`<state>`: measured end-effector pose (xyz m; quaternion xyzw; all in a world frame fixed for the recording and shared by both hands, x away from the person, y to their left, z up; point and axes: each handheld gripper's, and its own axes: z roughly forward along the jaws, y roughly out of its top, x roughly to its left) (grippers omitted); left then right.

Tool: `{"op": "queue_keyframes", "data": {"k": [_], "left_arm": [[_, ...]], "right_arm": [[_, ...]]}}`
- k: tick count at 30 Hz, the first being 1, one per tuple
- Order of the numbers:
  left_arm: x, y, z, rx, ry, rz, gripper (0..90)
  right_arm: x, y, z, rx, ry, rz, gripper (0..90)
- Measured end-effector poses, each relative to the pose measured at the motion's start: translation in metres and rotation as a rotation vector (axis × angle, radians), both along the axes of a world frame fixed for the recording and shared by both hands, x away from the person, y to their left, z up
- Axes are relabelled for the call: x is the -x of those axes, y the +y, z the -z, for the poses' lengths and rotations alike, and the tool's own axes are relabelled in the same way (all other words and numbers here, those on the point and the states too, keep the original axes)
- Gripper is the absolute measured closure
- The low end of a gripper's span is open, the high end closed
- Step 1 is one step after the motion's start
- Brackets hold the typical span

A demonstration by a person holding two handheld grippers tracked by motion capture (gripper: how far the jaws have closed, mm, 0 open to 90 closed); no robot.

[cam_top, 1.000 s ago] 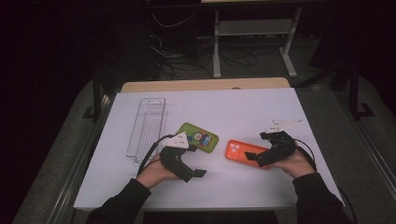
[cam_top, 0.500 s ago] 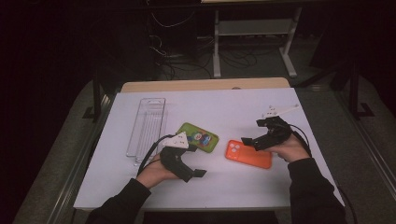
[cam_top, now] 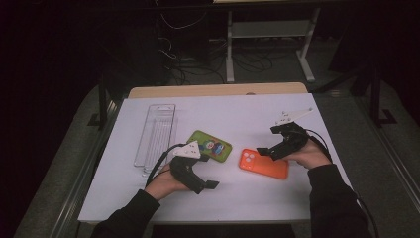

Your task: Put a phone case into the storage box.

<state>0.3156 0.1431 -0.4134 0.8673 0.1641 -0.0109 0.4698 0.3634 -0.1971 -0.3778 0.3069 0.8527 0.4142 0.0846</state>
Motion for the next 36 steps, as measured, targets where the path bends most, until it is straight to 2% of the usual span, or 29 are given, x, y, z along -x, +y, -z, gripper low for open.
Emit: {"op": "queue_keyframes", "data": {"k": [11, 20, 25, 36], "left_arm": [[0.0, -0.001, 0.001, -0.005, 0.006, -0.006, 0.0], [0.0, -0.001, 0.001, -0.014, 0.001, 0.003, 0.0], [0.0, -0.001, 0.001, -0.018, -0.004, 0.009, 0.0], [0.0, -0.001, 0.001, -0.017, 0.0, 0.011, 0.0]], "right_arm": [[0.002, -0.018, 0.0, 0.031, 0.0, -0.035, 0.0], [0.003, -0.021, 0.006, 0.087, 0.013, -0.045, 0.0], [0.004, -0.018, 0.014, 0.142, 0.039, -0.073, 0.0], [0.004, -0.013, 0.028, 0.223, 0.093, -0.113, 0.0]]}}
